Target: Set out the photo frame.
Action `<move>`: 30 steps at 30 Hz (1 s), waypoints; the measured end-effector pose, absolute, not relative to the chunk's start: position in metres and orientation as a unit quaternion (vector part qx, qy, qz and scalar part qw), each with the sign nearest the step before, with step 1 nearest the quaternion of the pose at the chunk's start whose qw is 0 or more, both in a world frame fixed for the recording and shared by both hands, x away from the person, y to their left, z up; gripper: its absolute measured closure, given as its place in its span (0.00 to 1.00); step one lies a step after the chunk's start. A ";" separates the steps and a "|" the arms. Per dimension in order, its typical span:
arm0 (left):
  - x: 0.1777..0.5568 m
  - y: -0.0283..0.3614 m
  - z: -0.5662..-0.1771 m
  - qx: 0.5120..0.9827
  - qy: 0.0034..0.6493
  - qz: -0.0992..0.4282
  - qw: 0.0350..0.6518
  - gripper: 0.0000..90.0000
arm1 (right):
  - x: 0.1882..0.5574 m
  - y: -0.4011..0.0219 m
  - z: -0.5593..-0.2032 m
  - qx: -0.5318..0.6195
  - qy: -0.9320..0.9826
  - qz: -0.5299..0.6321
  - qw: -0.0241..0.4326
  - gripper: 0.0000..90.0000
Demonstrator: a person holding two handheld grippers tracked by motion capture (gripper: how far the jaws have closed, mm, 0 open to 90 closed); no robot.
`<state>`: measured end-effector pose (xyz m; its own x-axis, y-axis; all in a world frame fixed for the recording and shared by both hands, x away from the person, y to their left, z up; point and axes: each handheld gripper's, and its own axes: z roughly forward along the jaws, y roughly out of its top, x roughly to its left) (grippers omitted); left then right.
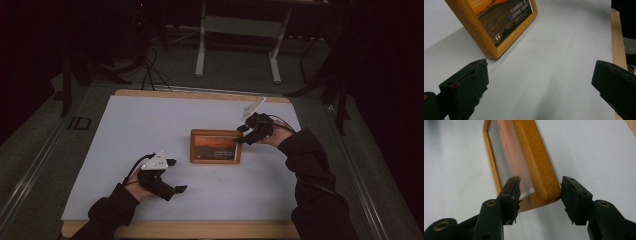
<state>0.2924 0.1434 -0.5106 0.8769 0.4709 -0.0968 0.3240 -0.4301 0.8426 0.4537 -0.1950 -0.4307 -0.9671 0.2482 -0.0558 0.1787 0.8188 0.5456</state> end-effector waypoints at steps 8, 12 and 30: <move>0.291 0.143 -0.510 0.841 0.236 0.076 0.480 0.01 | 0.448 -0.195 -0.421 0.122 0.944 0.299 0.067 0.39; 0.291 0.143 -0.510 0.841 0.236 0.076 0.481 0.01 | 0.445 -0.196 -0.415 0.134 0.937 0.315 0.070 0.34; 0.290 0.143 -0.510 0.844 0.231 0.076 0.478 0.01 | 0.398 -0.213 -0.408 0.165 0.902 0.393 0.067 0.16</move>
<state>0.2897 0.1429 -0.5101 0.8816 0.4628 -0.0926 0.3177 -0.4368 0.8416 0.3977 -0.2128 -0.4078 -0.9364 0.3507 0.0084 0.2447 0.6359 0.7320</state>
